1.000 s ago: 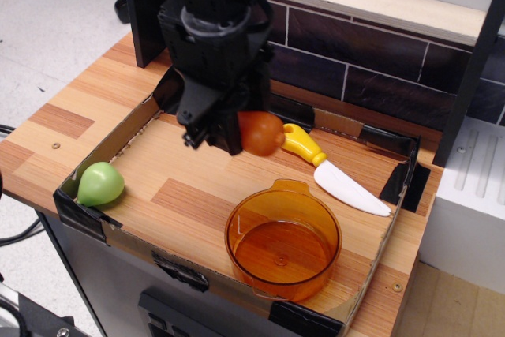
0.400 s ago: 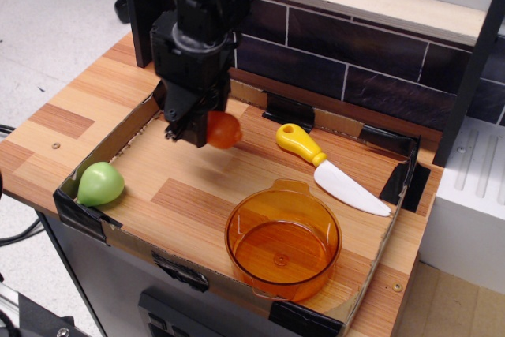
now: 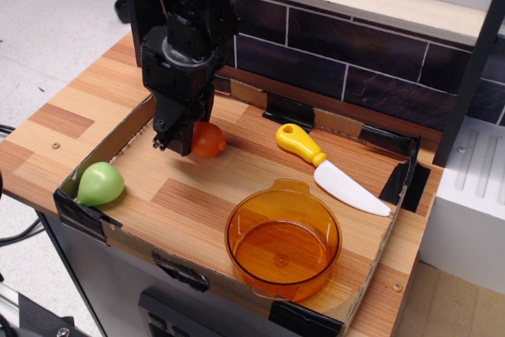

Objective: Take carrot out of pot

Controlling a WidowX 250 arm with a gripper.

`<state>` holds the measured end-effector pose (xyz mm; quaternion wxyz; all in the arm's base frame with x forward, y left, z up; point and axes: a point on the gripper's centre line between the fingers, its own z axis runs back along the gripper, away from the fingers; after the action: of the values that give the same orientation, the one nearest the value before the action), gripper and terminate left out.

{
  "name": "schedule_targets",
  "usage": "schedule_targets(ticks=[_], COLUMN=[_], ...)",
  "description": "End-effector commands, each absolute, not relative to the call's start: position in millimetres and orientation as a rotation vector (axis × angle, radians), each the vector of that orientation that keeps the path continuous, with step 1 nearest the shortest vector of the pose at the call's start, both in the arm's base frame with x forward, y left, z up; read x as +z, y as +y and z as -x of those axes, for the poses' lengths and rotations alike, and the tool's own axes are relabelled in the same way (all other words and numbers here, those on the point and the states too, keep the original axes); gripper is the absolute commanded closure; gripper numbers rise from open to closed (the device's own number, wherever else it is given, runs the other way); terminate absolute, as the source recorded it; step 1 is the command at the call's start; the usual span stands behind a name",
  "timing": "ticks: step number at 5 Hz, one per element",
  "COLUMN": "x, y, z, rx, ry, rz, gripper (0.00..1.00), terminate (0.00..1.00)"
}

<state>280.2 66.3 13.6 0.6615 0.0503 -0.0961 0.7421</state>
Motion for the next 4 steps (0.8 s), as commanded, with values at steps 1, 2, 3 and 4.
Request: schedule_targets(ticks=[1,2,3,4], x=[24,26,38,77], y=[68,66,63,60], z=[-286,-286,-288,-291], rx=[1.659,1.661,1.669,1.715], ry=[-0.231,-0.226,-0.222,-0.245], rz=[-0.120,-0.118,-0.098,-0.030], gripper=[0.00,0.00,0.00,0.00], terminate=[0.00,0.00,0.00,0.00])
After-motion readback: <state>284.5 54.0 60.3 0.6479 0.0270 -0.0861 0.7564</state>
